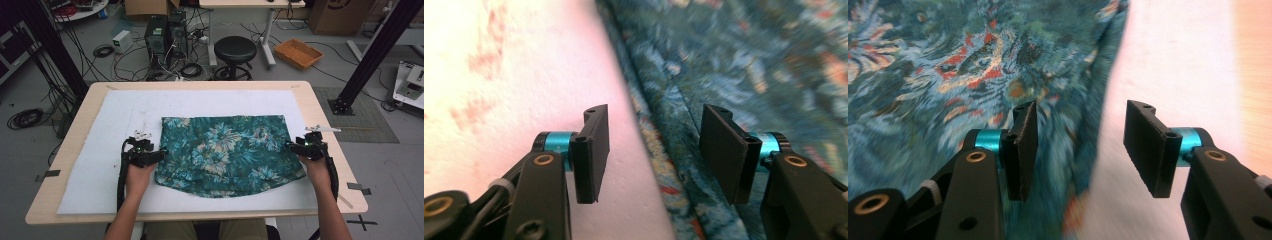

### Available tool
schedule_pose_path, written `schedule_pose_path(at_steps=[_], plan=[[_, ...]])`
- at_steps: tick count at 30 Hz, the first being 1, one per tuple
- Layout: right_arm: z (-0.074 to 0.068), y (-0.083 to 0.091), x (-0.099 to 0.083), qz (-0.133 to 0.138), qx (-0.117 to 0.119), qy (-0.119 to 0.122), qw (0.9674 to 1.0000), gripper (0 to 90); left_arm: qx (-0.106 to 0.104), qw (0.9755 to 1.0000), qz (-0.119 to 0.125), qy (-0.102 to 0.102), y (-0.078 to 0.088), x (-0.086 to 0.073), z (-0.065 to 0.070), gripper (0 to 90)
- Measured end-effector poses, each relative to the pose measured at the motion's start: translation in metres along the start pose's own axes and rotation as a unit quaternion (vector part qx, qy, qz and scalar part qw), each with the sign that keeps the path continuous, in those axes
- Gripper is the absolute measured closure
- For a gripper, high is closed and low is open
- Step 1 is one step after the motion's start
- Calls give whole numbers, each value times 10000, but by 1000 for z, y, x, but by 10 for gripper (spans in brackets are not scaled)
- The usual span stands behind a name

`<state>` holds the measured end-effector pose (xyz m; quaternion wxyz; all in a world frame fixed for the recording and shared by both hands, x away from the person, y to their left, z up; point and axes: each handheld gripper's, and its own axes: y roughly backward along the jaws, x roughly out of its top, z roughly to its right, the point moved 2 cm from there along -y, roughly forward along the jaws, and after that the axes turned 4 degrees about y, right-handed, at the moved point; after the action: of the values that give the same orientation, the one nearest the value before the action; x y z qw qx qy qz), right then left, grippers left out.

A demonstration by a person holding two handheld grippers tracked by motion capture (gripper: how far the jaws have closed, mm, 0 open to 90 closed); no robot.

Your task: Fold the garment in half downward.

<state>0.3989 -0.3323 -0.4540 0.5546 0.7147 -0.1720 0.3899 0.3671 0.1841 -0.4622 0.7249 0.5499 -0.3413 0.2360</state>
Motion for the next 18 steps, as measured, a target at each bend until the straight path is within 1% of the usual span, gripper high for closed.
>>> schedule_pose_path(at_steps=[1,2,3,4,5,6,7,8,9,10,11,13,14,15,16,17,18], plan=[[0,-5,2,-49,-15,9,10000,504,21,10000,2,-61,0,-1,1,455],[0,-9,3,-105,-21,-5,9999,550,103,9998,30,-165,0,-2,3,465],[1,-12,4,-156,-31,23,9999,591,198,9993,84,-290,1,-4,5,514],[1,-14,3,-179,-67,43,9998,633,82,9994,92,-314,3,-6,5,602],[1,-13,3,-177,-125,72,9997,702,-9,9994,84,-333,4,-7,7,750],[1,-12,2,-189,-73,64,9998,844,-13,9992,95,-384,5,-8,9,824],[1,-11,2,-197,87,34,9998,883,17,9991,115,-403,5,-9,10,869],[-1,-10,2,-206,74,45,9998,897,22,9994,99,-337,6,-9,10,872],[-1,-9,2,-227,59,58,9997,899,-3,9997,105,-216,6,-8,9,874],[-1,-8,1,-191,24,43,9998,900,-75,9999,118,-67,5,-8,8,876],[0,-5,0,-106,-26,-3,9999,900,-141,9998,110,38,5,-7,7,876],[1,-1,-4,75,-129,-52,9999,900,-253,9995,133,122,2,-5,8,876],[1,-1,-4,75,-129,-52,9999,900,-253,9995,133,122,2,-5,8,876],[4,3,-6,211,-265,-59,9994,900,-310,9993,152,139,0,-3,10,877],[5,4,-7,238,-288,-116,9992,900,-318,9992,189,139,-2,1,13,876],[7,5,-7,239,-262,-185,9992,900,-298,9993,195,135,-3,3,14,876],[9,5,-6,265,-271,-204,9991,900,-291,9994,164,126,-4,4,14,876]])
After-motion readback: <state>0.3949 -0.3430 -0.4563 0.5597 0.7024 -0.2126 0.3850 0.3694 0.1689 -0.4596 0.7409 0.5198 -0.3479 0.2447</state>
